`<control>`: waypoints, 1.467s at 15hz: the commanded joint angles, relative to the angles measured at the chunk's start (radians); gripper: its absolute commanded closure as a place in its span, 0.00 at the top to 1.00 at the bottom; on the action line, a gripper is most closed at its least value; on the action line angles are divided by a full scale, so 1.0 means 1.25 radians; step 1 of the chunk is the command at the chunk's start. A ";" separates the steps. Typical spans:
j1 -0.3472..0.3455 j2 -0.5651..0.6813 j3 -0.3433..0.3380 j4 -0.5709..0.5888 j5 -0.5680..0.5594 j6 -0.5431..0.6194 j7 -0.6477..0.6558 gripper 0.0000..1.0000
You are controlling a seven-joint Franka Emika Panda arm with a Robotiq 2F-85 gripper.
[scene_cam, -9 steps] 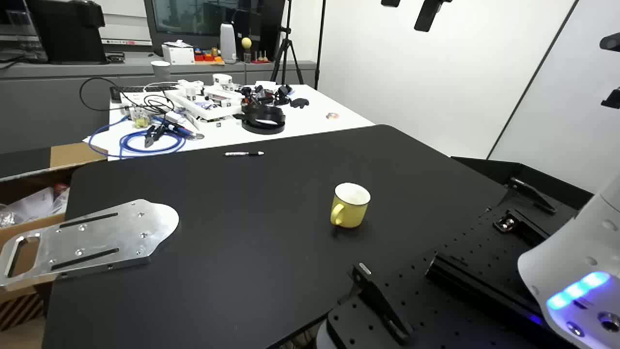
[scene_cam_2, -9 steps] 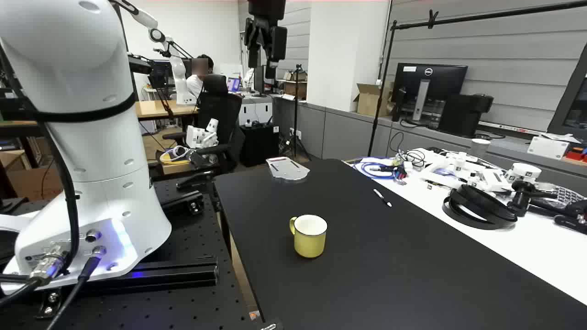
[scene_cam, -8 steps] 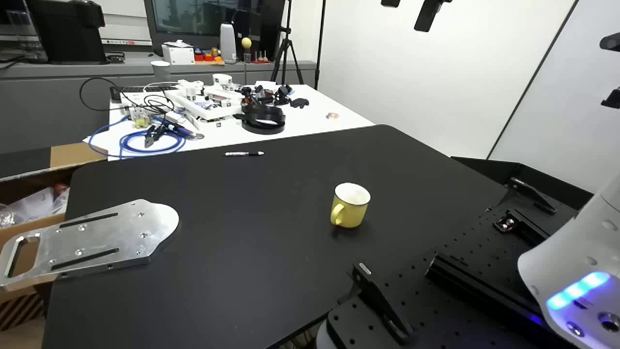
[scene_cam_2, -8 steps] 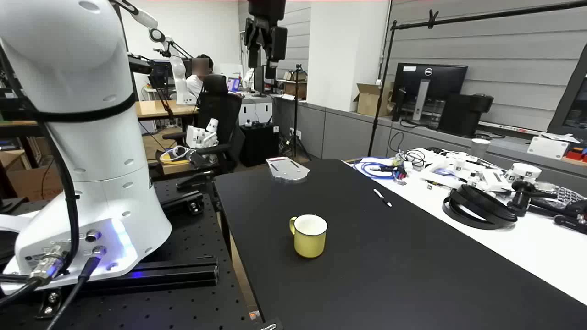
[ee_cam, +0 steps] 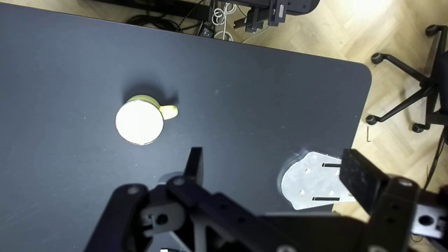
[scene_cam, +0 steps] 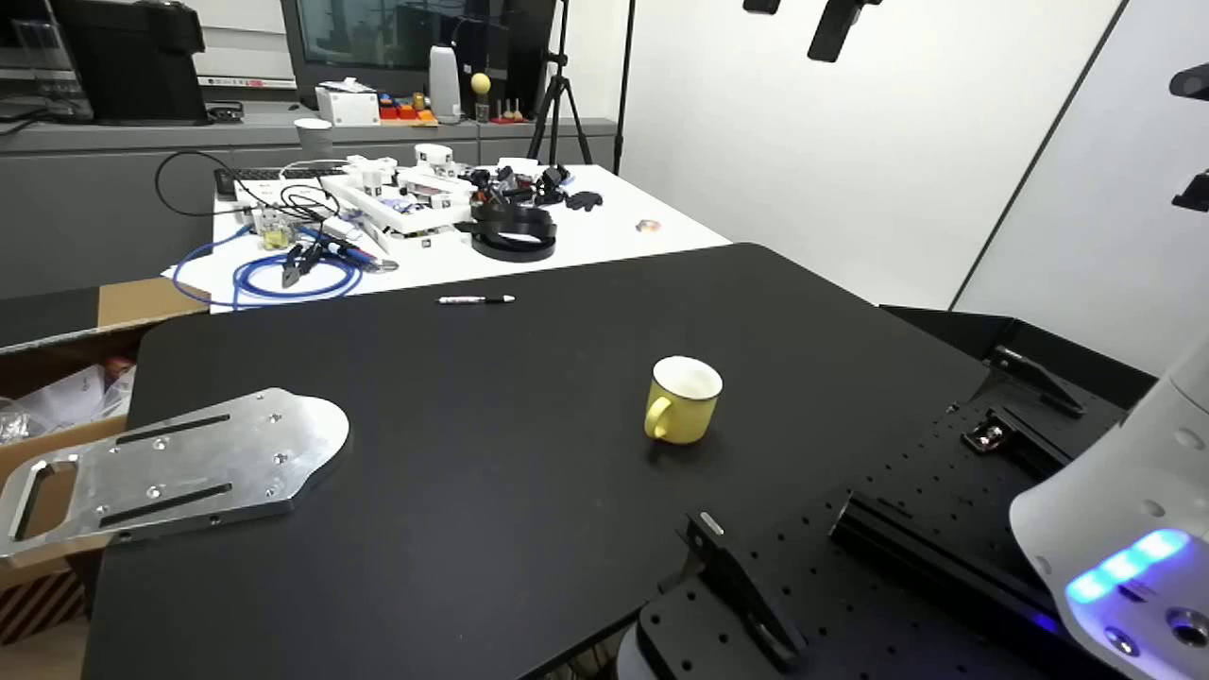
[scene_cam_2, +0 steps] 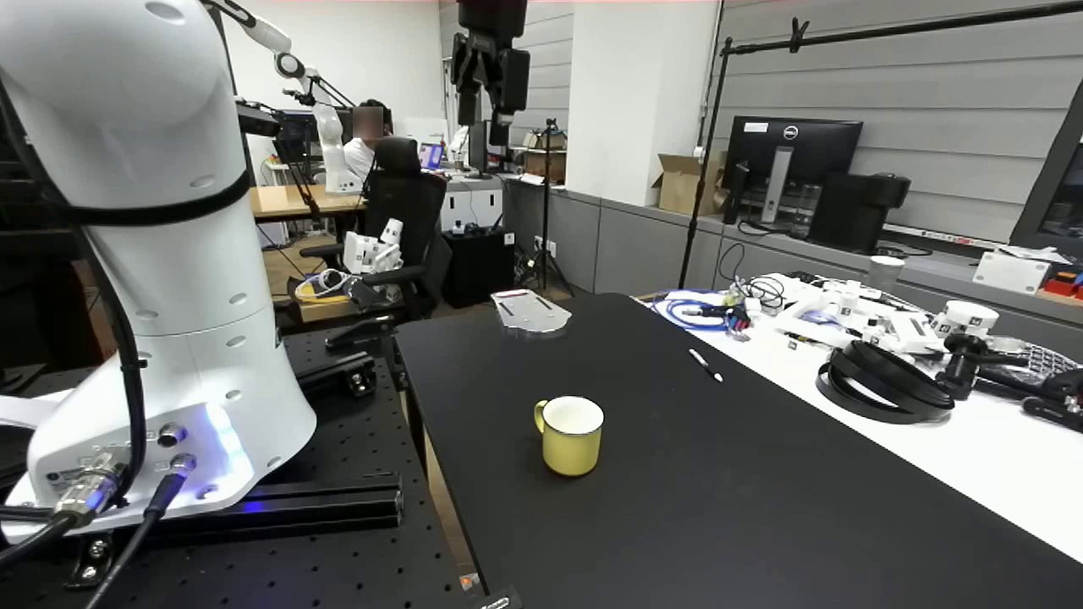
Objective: Put the pen in the cup
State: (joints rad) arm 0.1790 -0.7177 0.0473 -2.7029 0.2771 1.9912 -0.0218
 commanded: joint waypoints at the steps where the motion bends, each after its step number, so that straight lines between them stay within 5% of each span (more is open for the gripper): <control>1: -0.006 0.000 0.005 0.002 0.003 -0.003 -0.003 1.00; 15: -0.006 0.000 0.005 0.002 0.003 -0.003 -0.003 1.00; 22: -0.043 0.224 -0.034 0.166 -0.064 0.140 -0.116 1.00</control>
State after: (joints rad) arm 0.1383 -0.6232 0.0354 -2.6428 0.2358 2.1234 -0.0987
